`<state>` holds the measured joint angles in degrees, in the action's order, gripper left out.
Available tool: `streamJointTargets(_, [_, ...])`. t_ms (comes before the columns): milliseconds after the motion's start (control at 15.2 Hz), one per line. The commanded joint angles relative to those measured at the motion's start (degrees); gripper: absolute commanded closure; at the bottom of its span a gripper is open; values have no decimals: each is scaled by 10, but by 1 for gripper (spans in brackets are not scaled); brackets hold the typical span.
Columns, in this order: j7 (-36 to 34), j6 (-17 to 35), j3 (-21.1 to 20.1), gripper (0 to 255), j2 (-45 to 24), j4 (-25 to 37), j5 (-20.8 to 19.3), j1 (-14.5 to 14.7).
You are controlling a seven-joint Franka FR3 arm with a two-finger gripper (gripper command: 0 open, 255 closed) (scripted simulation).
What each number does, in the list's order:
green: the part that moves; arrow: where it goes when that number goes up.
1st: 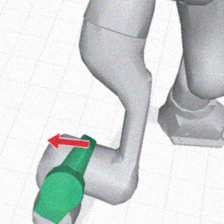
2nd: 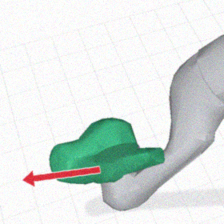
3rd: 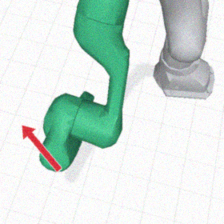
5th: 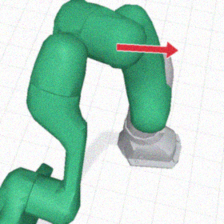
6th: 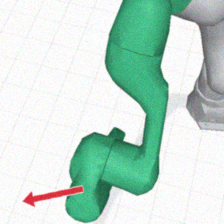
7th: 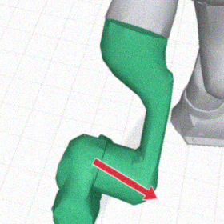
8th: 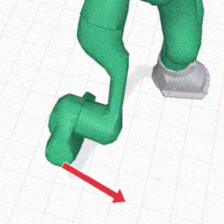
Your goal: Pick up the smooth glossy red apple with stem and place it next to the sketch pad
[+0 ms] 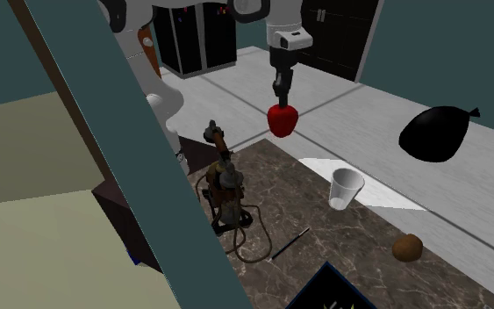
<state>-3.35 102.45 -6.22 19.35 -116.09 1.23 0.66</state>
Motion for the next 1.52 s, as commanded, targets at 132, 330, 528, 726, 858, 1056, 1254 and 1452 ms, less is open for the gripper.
streamJointTargets(132, [14, -15, 10, 255, 1, 14, -2, -5])
streamJointTargets(330, [56, -15, 39, 255, 1, 13, -7, -20])
streamJointTargets(528, [98, -14, 68, 255, -5, 18, -13, -35])
streamJointTargets(726, [140, -14, 97, 255, -16, 29, -17, -50])
streamJointTargets(858, [168, -14, 116, 255, -26, 40, -20, -59])
streamJointTargets(1056, [210, -15, 144, 255, -46, 60, -21, -74])
streamJointTargets(1254, [252, -17, 171, 255, -71, 87, -19, -88])
streamJointTargets(1452, [295, -21, 197, 255, -101, 120, -13, -103])
